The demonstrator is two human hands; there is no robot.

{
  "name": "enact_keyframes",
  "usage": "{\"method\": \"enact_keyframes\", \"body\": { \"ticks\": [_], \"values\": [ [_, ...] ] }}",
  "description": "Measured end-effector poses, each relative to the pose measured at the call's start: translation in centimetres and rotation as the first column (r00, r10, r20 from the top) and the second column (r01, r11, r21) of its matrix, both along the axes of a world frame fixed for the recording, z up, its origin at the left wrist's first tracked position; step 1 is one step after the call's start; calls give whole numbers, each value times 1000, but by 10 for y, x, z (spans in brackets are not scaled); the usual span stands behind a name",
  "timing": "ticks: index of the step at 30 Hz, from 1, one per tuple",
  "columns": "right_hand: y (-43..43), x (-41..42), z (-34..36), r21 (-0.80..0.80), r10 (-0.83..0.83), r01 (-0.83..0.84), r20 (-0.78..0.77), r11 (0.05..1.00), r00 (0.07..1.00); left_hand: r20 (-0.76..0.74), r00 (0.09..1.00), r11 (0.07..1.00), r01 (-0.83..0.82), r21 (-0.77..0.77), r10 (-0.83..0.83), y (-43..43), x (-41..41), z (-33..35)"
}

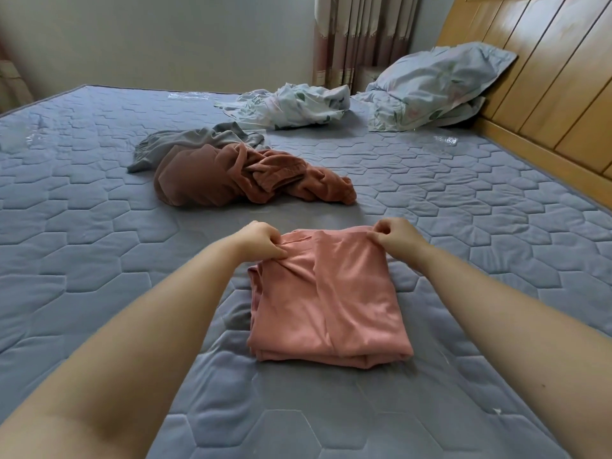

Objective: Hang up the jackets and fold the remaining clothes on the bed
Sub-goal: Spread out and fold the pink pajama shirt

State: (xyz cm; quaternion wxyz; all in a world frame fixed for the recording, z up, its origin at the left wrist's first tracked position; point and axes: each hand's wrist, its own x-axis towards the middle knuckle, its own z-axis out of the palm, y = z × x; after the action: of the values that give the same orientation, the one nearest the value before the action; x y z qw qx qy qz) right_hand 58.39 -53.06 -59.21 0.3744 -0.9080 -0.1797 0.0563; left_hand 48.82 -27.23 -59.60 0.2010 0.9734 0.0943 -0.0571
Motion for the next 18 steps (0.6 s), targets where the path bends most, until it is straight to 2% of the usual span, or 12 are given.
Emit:
{"method": "enact_keyframes", "body": {
  "ticks": [3,7,8,9,12,14,16,17,18],
  "values": [
    [-10,10,0,88,-106,107,-14,990,994,1,991,920,-122,-372,131,14,1,2],
    [-18,17,-22,97,-265,263,-1,960,964,92,894,740,-300,-602,438,23,-2,-18],
    [-18,17,-29,101,-292,291,-3,951,956,130,868,747,-325,-581,479,20,-2,-22],
    [-16,15,-35,100,-307,306,-7,947,952,176,853,791,-352,-500,490,16,0,-27],
    [-4,5,-45,54,-321,319,33,946,947,397,817,907,-394,-147,419,-9,0,-30],
    [2,-6,-44,54,-329,325,164,944,930,568,784,960,-275,-46,251,-34,-8,-24],
    [5,-23,-38,82,-278,266,330,960,902,695,719,989,-100,113,-7,-60,-19,-20],
    [7,-34,-34,90,-221,202,394,975,892,702,701,981,-19,195,-126,-71,-23,-22],
    [9,-44,-32,54,-140,129,444,990,885,653,733,973,54,224,-191,-81,-28,-24]
  ]
}}
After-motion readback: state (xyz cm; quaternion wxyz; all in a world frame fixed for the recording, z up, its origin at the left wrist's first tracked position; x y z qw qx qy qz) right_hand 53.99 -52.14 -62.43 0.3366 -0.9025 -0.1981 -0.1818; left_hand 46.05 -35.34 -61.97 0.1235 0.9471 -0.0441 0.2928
